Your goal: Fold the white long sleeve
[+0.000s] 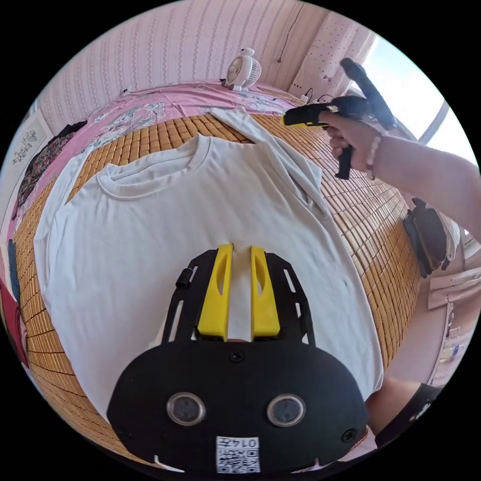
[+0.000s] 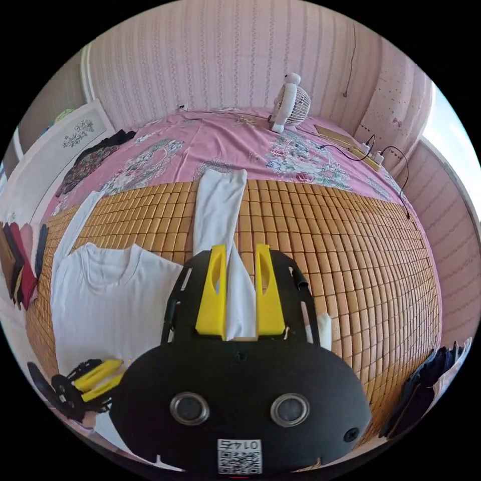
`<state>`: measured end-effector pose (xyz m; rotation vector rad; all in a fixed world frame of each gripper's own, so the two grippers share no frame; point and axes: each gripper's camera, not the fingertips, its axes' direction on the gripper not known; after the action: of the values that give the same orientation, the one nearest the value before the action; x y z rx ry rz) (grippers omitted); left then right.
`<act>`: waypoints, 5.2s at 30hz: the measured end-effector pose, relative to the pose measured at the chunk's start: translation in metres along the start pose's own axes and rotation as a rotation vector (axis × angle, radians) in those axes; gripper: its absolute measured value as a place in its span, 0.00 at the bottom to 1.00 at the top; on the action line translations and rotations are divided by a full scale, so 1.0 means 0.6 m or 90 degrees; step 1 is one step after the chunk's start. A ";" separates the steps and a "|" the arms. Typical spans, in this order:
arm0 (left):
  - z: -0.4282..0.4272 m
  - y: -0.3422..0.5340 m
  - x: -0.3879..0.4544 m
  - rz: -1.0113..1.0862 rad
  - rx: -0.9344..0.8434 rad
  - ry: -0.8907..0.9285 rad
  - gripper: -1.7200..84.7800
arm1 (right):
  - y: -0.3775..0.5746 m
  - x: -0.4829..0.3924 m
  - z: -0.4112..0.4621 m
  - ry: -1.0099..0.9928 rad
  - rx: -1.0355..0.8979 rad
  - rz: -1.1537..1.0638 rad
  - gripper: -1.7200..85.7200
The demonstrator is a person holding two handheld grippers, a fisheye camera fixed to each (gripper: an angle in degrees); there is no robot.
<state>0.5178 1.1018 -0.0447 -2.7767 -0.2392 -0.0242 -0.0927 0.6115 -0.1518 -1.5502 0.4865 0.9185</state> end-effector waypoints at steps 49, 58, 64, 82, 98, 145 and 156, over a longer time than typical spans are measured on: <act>0.027 -0.490 0.188 0.171 -0.098 0.061 0.09 | 0.546 0.427 -0.210 0.139 -0.270 0.239 0.09; -0.001 -0.573 0.183 0.109 -0.033 0.011 0.09 | 0.507 0.428 -0.190 0.186 -0.184 0.246 0.09; 0.030 -0.603 0.217 0.149 -0.065 -0.049 0.08 | 0.498 0.437 -0.154 0.218 -0.177 0.220 0.10; -0.003 -0.575 0.441 0.335 -0.096 0.119 0.02 | 0.415 0.266 -0.125 -0.075 -0.127 0.068 0.08; -0.029 -0.516 0.425 0.311 -0.171 0.139 0.01 | 0.495 0.246 -0.205 0.107 -0.157 0.084 0.07; -0.009 -0.378 0.357 0.278 -0.064 0.092 0.01 | 0.478 0.249 -0.226 0.301 -0.220 0.131 0.08; -0.008 -0.328 0.333 0.295 -0.060 0.119 0.01 | 0.431 0.197 -0.193 0.252 -0.237 0.065 0.02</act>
<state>0.6819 1.3146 0.0372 -2.8274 0.4639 -0.1817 -0.1833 0.4707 -0.4088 -2.0803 0.7089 0.8089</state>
